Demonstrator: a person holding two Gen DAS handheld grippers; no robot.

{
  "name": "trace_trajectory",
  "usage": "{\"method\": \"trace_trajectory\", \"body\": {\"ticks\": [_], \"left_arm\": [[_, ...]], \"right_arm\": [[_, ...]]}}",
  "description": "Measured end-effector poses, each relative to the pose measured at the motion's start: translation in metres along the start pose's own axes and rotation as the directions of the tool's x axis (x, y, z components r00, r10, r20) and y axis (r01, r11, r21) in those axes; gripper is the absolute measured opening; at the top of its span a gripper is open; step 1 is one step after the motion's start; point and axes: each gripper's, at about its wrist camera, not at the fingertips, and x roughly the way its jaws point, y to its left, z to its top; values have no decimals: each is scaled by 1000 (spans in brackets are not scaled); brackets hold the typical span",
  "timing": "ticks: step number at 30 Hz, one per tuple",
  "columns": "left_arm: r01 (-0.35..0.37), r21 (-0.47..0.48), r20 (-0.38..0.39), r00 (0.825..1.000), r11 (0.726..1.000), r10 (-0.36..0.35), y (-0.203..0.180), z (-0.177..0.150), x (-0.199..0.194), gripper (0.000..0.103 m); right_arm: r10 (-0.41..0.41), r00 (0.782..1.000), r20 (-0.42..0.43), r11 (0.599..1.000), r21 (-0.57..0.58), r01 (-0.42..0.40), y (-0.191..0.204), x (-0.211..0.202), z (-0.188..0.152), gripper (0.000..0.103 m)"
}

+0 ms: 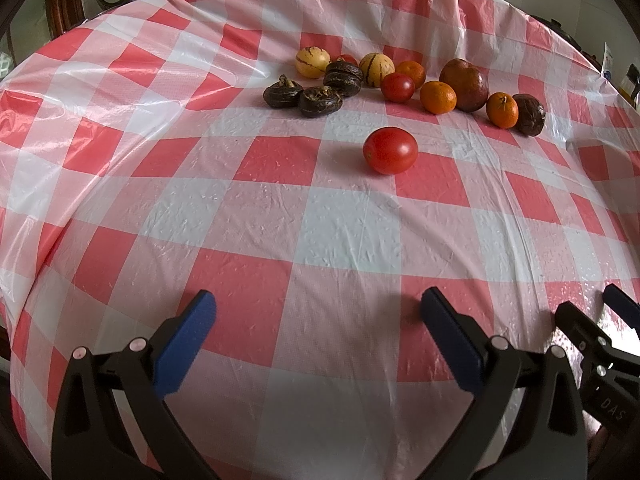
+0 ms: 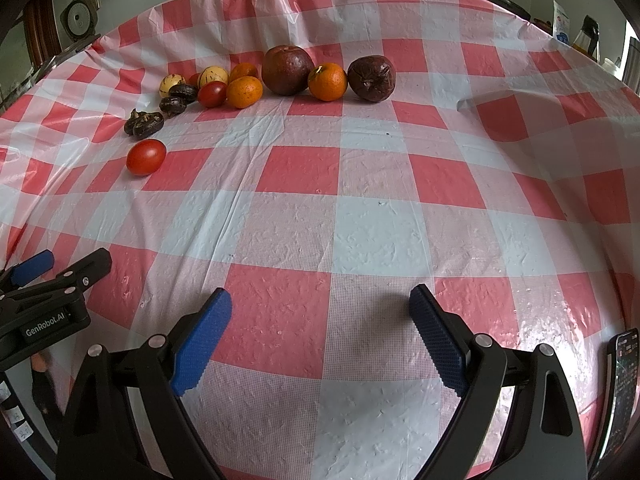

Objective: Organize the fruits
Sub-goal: 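Grasp the red tomato with the left gripper while the right gripper grasps the dark red plum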

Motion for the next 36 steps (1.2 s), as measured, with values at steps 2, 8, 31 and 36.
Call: {"method": "trace_trajectory", "body": {"ticks": [2,8,31,36], "left_arm": [[2,-2,-15,1000,1000,-2,1,2,1,102],[79,-12,-13,997,997,-79,-5,25,12,102],[108,30,54,993,994,-110,-30,78,44,46],[153,8,62,986,988,-153,-23,76,43,39]], "right_arm": [[0,1000,0,1000,0,0,0,0,0,88],[0,1000,0,1000,-1,0,-1,-1,0,87],[3,999,52,998,59,-6,-66,79,118,80],[23,1000,-7,998,-52,-23,-74,112,151,75]]}}
